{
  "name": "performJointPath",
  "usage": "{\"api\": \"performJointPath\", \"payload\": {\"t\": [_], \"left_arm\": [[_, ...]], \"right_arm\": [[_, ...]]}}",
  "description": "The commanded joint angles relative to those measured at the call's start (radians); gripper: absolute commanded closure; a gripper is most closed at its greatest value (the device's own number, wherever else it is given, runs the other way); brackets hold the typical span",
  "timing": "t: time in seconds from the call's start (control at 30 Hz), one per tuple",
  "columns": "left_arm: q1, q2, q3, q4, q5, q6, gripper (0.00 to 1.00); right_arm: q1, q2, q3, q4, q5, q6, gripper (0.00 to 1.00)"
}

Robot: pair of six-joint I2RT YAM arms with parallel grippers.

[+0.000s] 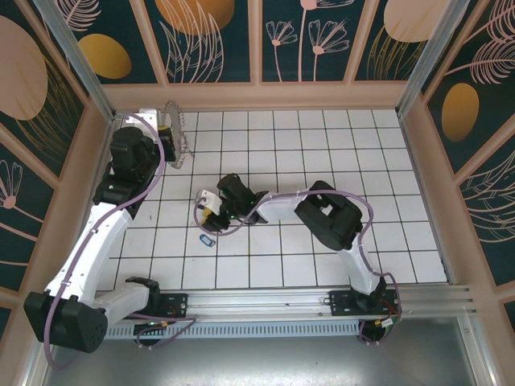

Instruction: Put the keys on the keyring

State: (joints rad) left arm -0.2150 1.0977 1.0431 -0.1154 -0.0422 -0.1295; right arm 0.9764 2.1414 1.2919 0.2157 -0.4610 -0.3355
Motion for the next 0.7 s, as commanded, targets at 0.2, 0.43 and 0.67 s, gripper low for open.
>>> {"api": "performJointPath", "payload": {"t": [0.2,0.43,0.67], "left_arm": [[0.003,-0.036,-0.021,0.109,0.125,-0.019,1.00],[0.002,-0.007,-0.038,0.150,0.267,-0.038,1.00],[0.003,0.055,-0.028,0.182,0.452,-0.081,1.00]], "right_arm": [[-0.009,-0.101,-0.189,0.051,0.194,-0.022,0.71],[-0.104,-0.336,-0.483,0.192,0.222,0.107,0.74],[-0.175,-0.525,-0.722,0.259,0.327,0.236,0.73]]}}
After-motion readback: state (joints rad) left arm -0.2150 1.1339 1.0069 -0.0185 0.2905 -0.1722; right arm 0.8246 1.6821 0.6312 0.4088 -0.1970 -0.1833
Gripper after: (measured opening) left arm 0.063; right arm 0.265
